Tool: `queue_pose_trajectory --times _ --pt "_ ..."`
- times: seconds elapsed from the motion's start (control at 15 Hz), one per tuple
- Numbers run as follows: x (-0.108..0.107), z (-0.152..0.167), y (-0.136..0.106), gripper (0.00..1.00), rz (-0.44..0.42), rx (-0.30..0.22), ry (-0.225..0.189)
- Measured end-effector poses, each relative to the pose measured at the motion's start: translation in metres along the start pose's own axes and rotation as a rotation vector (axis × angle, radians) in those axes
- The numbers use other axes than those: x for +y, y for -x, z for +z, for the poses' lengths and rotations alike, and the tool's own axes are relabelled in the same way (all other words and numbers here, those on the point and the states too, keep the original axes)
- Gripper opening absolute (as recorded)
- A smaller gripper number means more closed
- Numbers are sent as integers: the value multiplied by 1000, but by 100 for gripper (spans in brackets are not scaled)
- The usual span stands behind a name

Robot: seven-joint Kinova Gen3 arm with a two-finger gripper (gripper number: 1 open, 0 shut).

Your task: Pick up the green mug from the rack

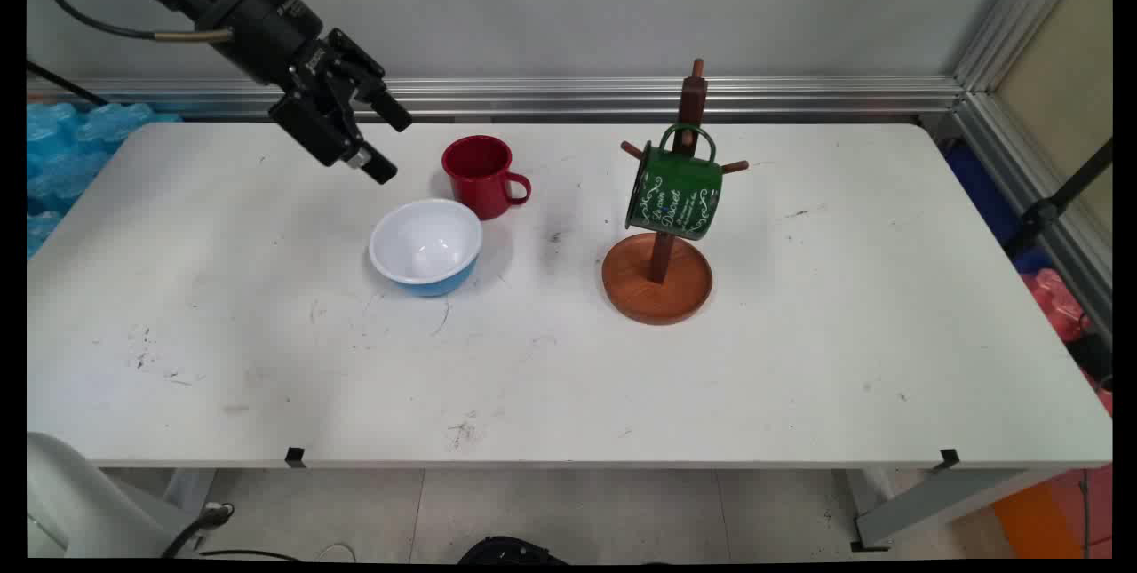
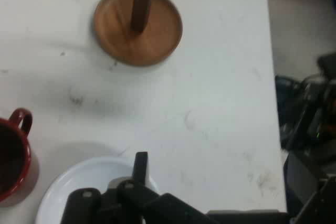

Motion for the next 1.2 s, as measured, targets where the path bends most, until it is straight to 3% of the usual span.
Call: queue_pose_trajectory --times 0.53,1.2 --pt "4 11 -9 100 -107 136 50" --pt "8 51 -31 100 -150 221 69"
